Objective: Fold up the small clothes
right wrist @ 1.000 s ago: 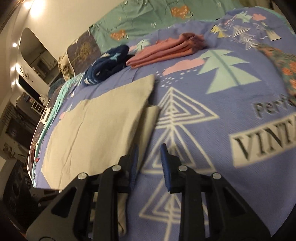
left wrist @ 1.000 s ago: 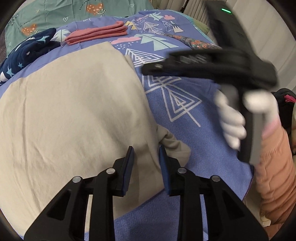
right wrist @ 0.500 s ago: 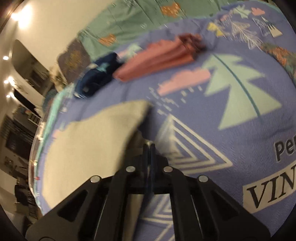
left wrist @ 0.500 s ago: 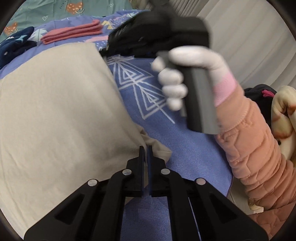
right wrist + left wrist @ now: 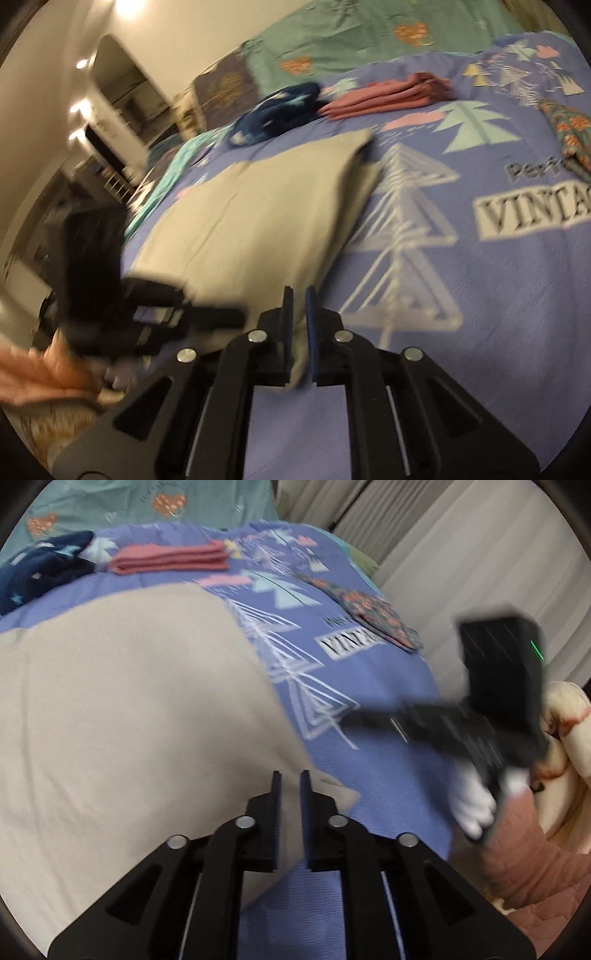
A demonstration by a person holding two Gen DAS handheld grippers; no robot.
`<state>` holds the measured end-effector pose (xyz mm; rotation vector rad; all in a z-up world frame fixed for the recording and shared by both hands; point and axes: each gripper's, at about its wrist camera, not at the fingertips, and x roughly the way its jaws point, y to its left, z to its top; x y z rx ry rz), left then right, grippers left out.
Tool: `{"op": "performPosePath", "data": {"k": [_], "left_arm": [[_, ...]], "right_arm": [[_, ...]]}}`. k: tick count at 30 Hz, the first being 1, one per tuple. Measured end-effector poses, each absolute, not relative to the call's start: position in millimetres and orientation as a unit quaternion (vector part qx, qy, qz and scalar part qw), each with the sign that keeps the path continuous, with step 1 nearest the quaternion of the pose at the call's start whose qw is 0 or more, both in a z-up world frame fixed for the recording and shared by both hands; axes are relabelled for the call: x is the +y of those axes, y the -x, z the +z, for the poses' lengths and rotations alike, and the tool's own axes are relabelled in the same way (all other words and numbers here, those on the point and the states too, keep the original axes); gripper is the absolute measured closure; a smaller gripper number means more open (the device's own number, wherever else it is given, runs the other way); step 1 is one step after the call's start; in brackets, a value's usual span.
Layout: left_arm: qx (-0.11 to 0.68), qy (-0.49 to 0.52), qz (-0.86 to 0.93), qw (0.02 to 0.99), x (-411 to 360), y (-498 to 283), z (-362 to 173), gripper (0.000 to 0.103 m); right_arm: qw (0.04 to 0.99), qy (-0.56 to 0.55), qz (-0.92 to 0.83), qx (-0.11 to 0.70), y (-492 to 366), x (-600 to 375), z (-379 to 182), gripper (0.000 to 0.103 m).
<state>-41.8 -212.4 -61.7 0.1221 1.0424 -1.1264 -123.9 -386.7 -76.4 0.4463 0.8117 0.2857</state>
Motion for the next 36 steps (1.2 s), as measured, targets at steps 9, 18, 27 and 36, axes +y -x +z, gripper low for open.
{"op": "performPosePath", "data": {"k": [9,18,27,36], "left_arm": [[0.486,-0.062,-0.45,0.747,-175,26,-80,0.087],[0.466,-0.073,-0.457,0.754,-161,36,-82,0.086],[0.438,-0.055,-0.443,0.78,-116,41,-64,0.077],[0.387,0.07,-0.276,0.877,93,0,-44,0.077]], "right_arm": [[0.867,-0.231,0.117,0.424,132,-359,-101,0.096],[0.868,-0.247,0.002,0.43,157,-383,-105,0.103],[0.894,-0.166,0.031,0.414,135,-316,-85,0.097],[0.899,-0.119,-0.05,0.418,124,-292,-66,0.093]]}}
